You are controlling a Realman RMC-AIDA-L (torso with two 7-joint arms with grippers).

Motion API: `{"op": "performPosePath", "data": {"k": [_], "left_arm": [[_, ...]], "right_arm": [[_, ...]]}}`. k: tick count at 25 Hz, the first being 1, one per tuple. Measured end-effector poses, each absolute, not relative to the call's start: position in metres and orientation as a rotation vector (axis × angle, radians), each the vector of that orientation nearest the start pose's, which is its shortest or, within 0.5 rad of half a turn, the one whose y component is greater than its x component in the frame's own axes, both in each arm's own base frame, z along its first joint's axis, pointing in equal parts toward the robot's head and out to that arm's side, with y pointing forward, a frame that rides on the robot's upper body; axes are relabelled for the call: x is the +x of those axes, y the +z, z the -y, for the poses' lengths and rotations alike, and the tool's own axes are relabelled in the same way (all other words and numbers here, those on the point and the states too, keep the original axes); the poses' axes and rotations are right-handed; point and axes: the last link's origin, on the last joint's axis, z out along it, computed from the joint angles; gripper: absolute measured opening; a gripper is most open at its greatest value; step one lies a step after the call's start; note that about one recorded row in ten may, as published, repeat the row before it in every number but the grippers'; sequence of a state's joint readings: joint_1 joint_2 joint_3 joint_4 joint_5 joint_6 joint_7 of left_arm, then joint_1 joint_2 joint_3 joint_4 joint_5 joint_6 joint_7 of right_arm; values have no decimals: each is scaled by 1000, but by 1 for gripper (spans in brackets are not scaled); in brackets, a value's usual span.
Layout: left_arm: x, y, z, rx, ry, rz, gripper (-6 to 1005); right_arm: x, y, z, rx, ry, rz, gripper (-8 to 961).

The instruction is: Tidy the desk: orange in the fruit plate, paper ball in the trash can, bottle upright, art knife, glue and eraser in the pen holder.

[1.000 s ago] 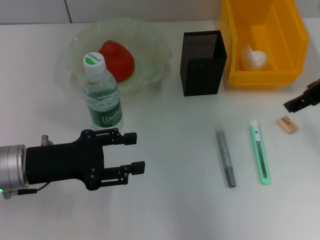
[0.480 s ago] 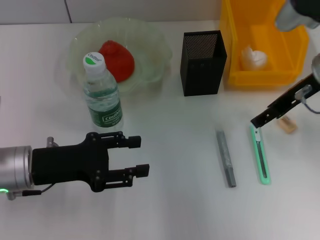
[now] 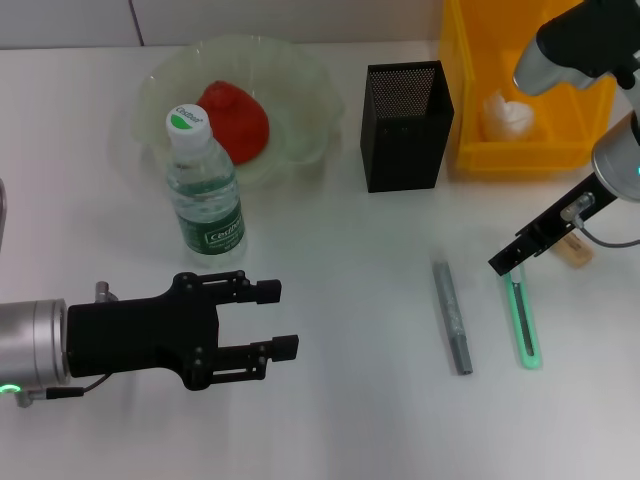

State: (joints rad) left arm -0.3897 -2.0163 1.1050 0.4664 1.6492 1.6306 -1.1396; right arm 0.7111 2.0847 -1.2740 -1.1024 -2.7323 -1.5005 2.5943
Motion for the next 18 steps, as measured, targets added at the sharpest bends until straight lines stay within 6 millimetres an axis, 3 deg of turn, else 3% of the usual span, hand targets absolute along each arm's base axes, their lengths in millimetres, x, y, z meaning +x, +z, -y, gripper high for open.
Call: {"op": "performPosePath", "data": {"k": [12, 18], "left_arm": [[-281, -34, -263, -2880, -856, 537, 687], [-281, -34, -263, -2879, -857, 533, 687]], "right_arm": [[213, -18, -375, -2444, -627, -1114, 755], [211, -20, -376, -2440, -629, -1112, 584]]}}
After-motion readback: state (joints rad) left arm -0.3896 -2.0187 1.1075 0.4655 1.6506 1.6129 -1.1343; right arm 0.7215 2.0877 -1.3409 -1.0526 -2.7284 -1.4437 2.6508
